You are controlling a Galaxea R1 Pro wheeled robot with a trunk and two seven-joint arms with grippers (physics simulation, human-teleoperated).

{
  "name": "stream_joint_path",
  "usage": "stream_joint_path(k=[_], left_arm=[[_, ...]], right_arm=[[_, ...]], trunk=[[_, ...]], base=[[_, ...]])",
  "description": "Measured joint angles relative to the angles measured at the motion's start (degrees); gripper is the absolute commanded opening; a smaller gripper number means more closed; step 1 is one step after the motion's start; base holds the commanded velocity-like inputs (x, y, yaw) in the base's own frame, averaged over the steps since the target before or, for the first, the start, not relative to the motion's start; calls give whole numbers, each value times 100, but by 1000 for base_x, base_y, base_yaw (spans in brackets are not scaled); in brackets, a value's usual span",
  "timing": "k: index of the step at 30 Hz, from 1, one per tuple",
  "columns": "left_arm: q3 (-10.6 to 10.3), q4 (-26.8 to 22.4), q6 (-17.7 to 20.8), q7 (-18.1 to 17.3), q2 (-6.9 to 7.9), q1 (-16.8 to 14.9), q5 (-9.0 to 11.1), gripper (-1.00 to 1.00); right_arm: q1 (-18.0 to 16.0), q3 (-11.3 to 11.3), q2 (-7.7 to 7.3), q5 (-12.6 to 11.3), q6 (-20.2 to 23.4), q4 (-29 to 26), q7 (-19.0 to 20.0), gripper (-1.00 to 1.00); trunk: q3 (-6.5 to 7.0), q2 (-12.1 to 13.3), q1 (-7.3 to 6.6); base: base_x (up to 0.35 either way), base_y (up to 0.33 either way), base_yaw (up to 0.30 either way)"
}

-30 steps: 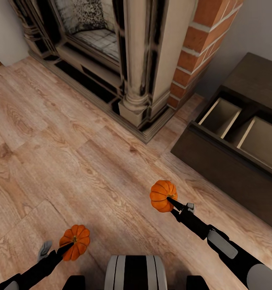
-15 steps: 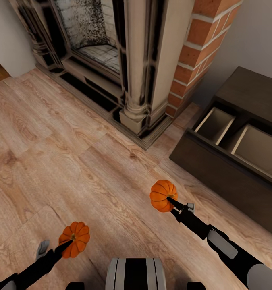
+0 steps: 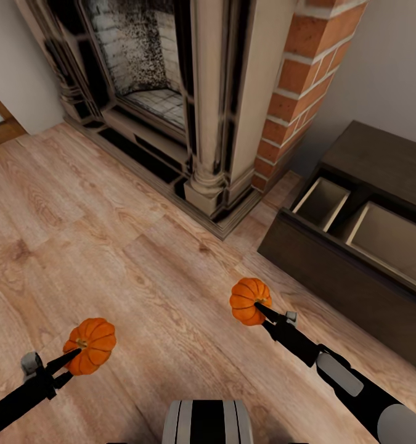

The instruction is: Place each of the two pumpkins and all three candles from the living room inside a cabinet in the living room (use any cabinet), then make sure every cabinet is closed, and position the cauldron so it is next to a table in the living room.

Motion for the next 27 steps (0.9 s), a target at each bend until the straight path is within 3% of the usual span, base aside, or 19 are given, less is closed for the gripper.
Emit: stream_joint_path(k=[9,20,27], left_arm=[[-26,-8,232,-22,22,-6,60,-100],[-25,-81,342,-26,32,-15,68,-100],[-18,-198,490,-25,39,-15,55,-100]], right_arm=[[0,34,17,-5,-126,-2,-863,-100],[0,32,33,-10,-132,-4,-879,-100],[8,20,17,-34,-125,-5,-678,-100]], trunk=[[199,12,-23],[470,27,-52],[685,36,-70]], base=[[0,0,0],[0,0,-22],[0,0,-66]])
